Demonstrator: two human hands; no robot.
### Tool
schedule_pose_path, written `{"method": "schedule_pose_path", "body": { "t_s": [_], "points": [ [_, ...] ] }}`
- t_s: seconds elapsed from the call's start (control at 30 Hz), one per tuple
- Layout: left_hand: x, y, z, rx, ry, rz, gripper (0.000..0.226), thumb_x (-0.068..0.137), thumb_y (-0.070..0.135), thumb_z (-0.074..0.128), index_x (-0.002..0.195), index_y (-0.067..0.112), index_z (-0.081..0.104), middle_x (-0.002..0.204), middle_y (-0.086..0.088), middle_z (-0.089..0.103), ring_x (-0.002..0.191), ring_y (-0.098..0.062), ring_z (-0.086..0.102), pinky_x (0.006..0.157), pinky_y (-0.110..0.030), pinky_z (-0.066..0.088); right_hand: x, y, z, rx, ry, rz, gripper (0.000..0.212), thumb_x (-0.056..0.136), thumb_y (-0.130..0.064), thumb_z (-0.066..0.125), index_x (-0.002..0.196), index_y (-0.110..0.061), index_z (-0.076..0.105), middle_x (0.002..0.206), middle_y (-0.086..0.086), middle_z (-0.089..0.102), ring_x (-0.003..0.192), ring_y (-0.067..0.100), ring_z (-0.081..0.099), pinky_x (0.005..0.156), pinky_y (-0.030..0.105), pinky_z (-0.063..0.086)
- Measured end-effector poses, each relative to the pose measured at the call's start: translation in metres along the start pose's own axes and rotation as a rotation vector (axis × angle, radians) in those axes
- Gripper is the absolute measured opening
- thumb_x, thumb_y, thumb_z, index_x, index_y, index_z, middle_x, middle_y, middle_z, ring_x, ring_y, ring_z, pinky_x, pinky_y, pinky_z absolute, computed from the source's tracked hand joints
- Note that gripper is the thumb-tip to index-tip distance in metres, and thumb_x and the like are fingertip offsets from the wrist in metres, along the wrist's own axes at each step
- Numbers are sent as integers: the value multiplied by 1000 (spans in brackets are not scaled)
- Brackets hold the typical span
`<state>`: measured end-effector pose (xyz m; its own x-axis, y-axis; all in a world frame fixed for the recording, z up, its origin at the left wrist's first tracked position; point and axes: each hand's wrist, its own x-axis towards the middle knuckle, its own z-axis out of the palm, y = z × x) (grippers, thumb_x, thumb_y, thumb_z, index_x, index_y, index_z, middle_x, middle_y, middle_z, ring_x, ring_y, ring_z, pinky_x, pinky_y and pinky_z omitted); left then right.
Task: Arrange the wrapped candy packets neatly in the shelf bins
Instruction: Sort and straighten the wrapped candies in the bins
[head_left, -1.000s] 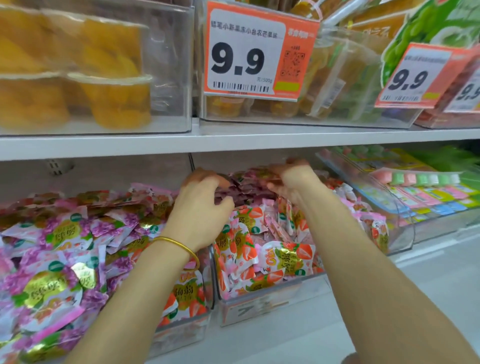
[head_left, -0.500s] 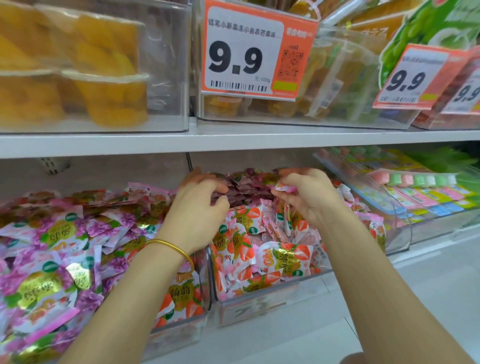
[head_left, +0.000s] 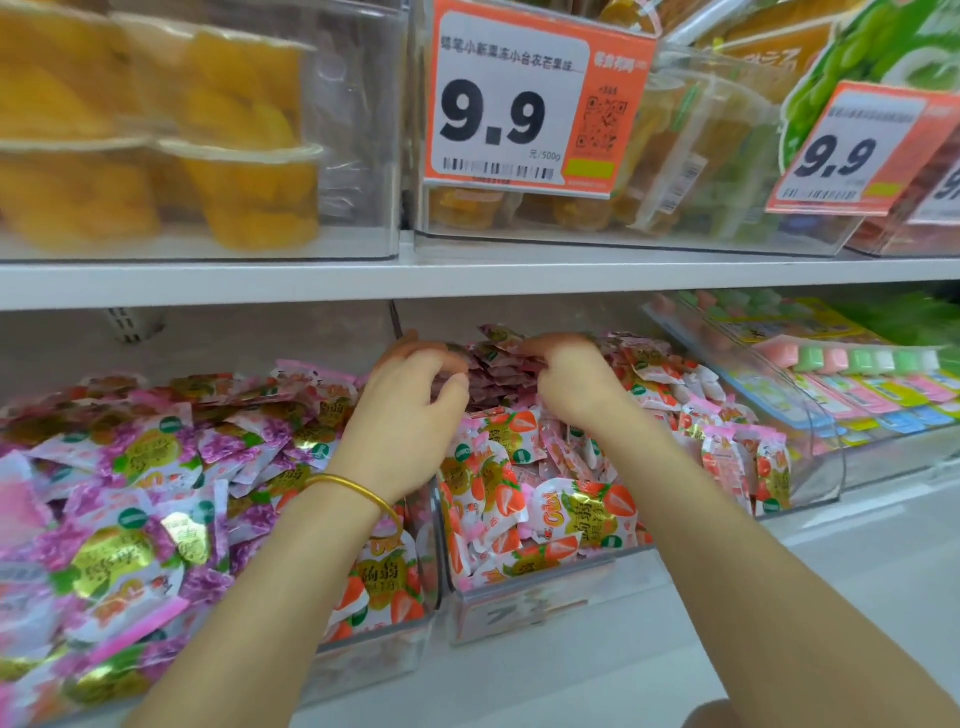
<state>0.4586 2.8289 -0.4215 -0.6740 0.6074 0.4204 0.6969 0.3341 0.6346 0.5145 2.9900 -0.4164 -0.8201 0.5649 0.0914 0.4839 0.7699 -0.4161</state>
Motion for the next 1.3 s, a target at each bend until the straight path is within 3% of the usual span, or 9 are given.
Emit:
{"method": "schedule_pose_path", "body": {
  "t_s": [0.13,0.3,0.4,0.53,0.73,0.93,1.03,1.17,1.3],
  "points": [
    [-9,-11,-33,10,126,-46,25,92,13,48,112,13,63,110,-4,61,106,-17,51,78,-12,27,-20,-14,-3,-27,96,-62,52,84,9,37,128,-11,57,130,13,57,119,30,53,102,37,43],
    [-43,-43,-91,184,189,-105,27,87,2,50,103,12,68,106,-3,65,100,-18,56,88,-21,35,-89,-67,-4,230,101,-320,43,91,4,42,124,-15,61,128,1,59,122,13,51,97,9,27],
    [-66,-57,-107,377,91,-67,24,84,2,56,101,13,70,110,-5,66,110,-23,55,94,-25,28,-105,-93,6,260,21,-421,37,92,1,46,120,-16,64,123,1,63,116,13,56,100,16,35],
    [-83,-66,-120,482,-8,-48,25,83,6,61,105,12,69,117,-5,64,119,-22,51,95,-26,21,-113,-113,16,146,138,-509,39,89,2,48,117,-17,66,122,2,64,113,19,58,100,25,40],
    [-94,-69,-123,479,-113,-60,20,85,22,64,104,23,70,118,7,58,115,-22,39,97,-27,24,-111,-125,59,-155,-347,-513,26,91,-10,53,113,-13,65,114,9,64,106,27,59,88,38,50],
    [-99,-66,-119,462,-293,-48,17,80,34,68,96,34,71,133,12,44,125,-18,24,107,-40,23,-111,-124,56,-290,-463,-484,16,87,-16,61,97,-5,68,91,10,64,88,27,58,76,34,50],
    [-99,-66,-115,481,-321,-45,16,81,36,67,96,34,71,137,12,41,127,-17,22,107,-41,23,-116,-127,57,-319,-426,-500,16,86,-16,60,95,-4,66,93,13,63,91,29,58,77,38,52],
    [-91,-60,-107,450,-186,0,17,85,32,61,100,30,70,134,8,46,124,-19,27,105,-33,22,-129,-119,37,-159,-255,-568,15,88,-19,59,99,-19,70,101,1,66,98,21,58,83,37,49],
    [-80,-42,-90,342,-40,72,16,88,23,59,99,23,71,125,5,54,119,-21,35,94,-18,18,-129,-85,-11,75,62,-381,16,87,-17,60,94,-27,71,85,-13,65,85,9,60,80,31,50]
  ]
}}
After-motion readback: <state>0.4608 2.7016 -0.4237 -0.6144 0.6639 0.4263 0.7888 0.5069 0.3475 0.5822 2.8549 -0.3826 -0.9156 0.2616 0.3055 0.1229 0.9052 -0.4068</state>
